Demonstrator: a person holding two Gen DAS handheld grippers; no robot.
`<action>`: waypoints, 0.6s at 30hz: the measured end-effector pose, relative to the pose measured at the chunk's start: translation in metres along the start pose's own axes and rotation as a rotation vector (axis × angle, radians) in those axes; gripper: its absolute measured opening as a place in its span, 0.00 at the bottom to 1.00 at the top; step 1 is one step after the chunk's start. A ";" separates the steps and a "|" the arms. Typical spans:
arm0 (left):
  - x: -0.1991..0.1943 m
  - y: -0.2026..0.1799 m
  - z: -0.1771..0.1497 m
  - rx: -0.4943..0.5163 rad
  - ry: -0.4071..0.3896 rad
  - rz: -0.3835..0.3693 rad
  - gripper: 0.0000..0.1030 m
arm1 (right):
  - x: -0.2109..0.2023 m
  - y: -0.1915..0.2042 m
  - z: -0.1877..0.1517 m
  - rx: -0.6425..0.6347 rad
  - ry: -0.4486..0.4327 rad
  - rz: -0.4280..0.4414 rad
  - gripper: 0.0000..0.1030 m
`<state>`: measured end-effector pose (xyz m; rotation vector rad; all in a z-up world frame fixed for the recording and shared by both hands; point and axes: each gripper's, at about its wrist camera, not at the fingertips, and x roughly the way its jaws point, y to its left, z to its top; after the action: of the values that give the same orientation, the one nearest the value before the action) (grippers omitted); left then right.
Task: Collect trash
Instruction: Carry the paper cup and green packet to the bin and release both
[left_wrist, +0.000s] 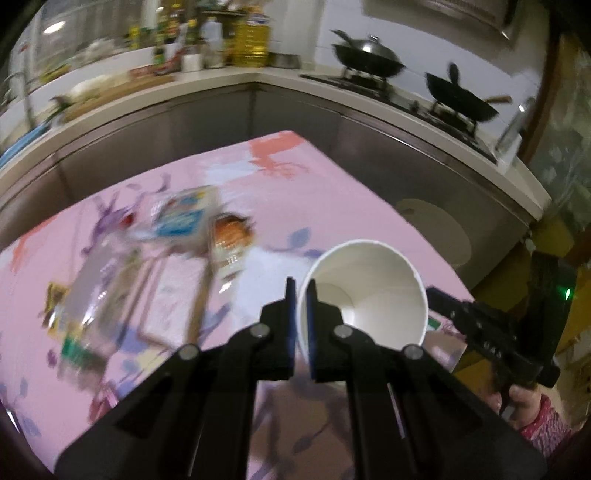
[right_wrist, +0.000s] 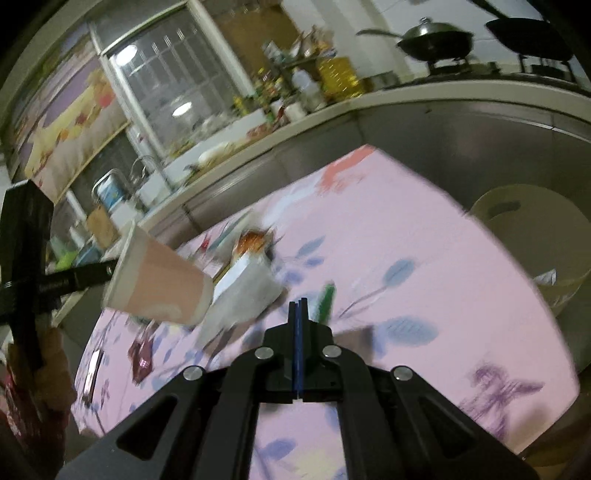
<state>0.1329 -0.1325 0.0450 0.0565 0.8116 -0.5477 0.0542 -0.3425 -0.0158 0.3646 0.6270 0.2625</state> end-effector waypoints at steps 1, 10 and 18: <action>0.007 -0.007 0.005 0.012 0.005 -0.008 0.04 | -0.002 -0.009 0.007 0.007 -0.019 -0.012 0.00; 0.086 -0.091 0.060 0.112 0.065 -0.124 0.05 | -0.010 -0.087 0.048 0.134 -0.038 0.003 0.00; 0.095 -0.082 0.061 0.076 0.087 -0.134 0.04 | -0.002 -0.115 -0.004 0.386 0.127 0.320 0.00</action>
<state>0.1871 -0.2600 0.0332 0.0968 0.8830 -0.7065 0.0649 -0.4464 -0.0652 0.8279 0.7447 0.4745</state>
